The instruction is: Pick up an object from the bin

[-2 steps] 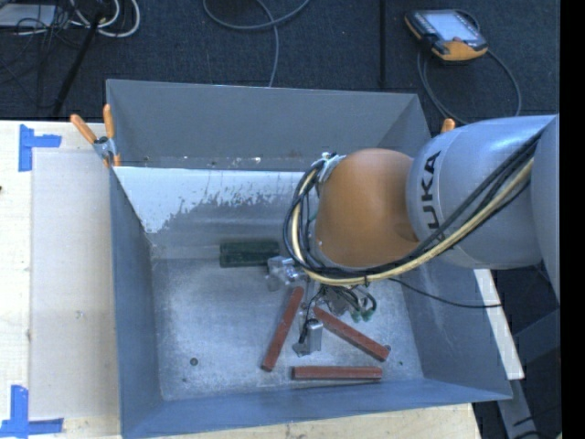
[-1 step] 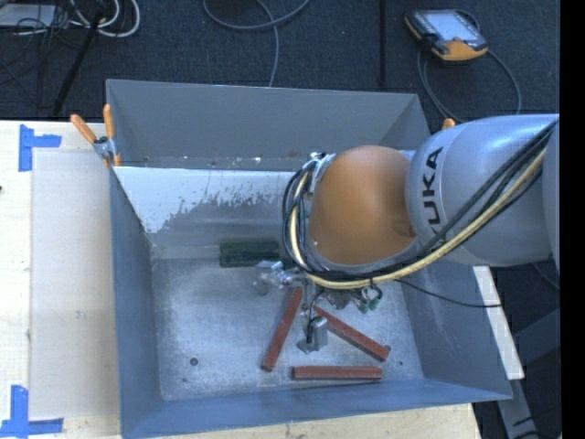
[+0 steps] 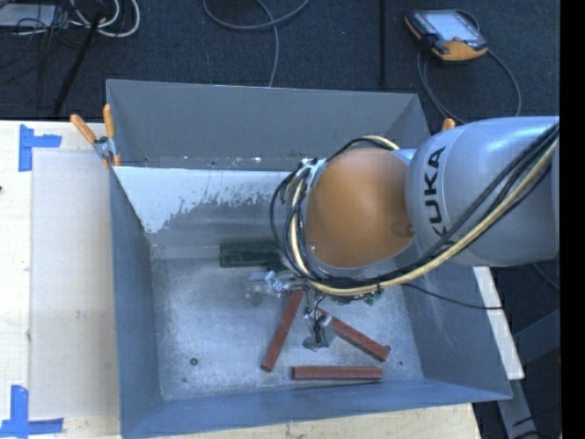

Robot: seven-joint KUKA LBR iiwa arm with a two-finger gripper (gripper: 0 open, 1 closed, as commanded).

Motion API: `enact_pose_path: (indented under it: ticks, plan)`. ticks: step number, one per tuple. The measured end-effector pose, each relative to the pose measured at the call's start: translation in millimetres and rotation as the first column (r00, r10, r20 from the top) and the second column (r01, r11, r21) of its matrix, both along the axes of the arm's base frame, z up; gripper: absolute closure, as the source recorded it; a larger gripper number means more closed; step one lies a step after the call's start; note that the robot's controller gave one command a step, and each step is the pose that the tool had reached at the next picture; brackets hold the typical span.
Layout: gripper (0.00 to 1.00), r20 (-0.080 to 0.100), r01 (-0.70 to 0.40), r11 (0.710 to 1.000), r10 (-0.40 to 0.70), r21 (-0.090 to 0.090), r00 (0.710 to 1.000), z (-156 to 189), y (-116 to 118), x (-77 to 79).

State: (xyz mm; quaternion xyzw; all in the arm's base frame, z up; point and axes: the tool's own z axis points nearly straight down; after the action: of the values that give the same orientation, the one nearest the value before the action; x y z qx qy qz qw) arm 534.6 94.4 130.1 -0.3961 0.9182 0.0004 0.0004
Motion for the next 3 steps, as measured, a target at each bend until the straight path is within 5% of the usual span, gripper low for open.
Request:
enact_pose_path:
  ticks: [1, 2, 3]
  plan:
    - [0.0, -0.004, -0.106, 0.994, 0.106, 0.0, 0.994, -62.4, -2.1, 4.5]
    - [1.0, 0.0, -0.29, 0.957, 0.29, 0.001, 0.957, -60.3, -2.0, 13.9]
    - [1.0, 0.0, -0.29, 0.957, 0.29, 0.001, 0.957, -60.3, -2.1, 13.9]
